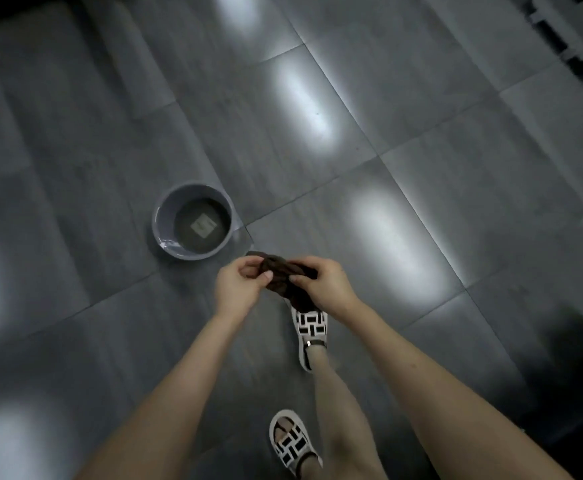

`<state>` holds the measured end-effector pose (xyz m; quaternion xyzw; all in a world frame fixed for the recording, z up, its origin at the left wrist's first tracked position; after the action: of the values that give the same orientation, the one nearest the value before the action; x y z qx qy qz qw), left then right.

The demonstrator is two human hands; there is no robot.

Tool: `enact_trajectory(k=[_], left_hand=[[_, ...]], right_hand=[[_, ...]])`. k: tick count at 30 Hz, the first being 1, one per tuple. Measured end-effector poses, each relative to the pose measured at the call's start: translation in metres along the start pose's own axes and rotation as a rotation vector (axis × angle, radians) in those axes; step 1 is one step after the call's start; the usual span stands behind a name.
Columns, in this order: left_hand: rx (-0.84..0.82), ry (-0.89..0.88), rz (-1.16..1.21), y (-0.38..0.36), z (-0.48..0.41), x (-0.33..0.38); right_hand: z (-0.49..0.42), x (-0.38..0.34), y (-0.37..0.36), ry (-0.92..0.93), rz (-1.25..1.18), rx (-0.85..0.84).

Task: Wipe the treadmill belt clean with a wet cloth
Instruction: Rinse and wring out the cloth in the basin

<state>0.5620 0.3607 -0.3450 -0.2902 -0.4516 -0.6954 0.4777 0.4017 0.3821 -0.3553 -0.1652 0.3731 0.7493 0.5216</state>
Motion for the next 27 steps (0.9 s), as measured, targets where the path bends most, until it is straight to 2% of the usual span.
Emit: enact_trajectory(k=[4, 11, 16, 19, 22, 27], left_hand=[[0.088, 0.018, -0.081, 0.036, -0.082, -0.01], [0.18, 0.149, -0.122, 0.091, -0.214, -0.09], [0.107, 0.155, -0.215, 0.121, -0.297, -0.163], [-0.039, 0.144, -0.3, 0.126, -0.342, -0.211], [-0.119, 0.114, -0.339, 0.132, -0.38, -0.254], [-0.152, 0.052, -0.362, 0.134, -0.426, -0.312]], right_hand=[[-0.08, -0.047, -0.04, -0.005, 0.014, -0.03], [-0.219, -0.092, -0.136, 0.008, 0.146, -0.127], [-0.295, -0.088, -0.218, -0.083, 0.058, -0.152], [-0.337, -0.077, -0.256, -0.103, 0.098, -0.103], [-0.376, -0.06, -0.284, -0.105, 0.175, 0.057], [-0.422, -0.011, -0.324, -0.326, 0.245, 0.219]])
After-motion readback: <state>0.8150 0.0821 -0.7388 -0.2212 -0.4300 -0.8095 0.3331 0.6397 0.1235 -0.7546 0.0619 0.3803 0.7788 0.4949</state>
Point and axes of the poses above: each hand's wrist, its own z-axis away from the middle knuckle, its own y-axis out of the back of the hand, x = y × z, the point moved 7 cm from there along -z, towards the middle knuckle, and after that the axes turned 13 degrees about -y, right-handed, at the moved point
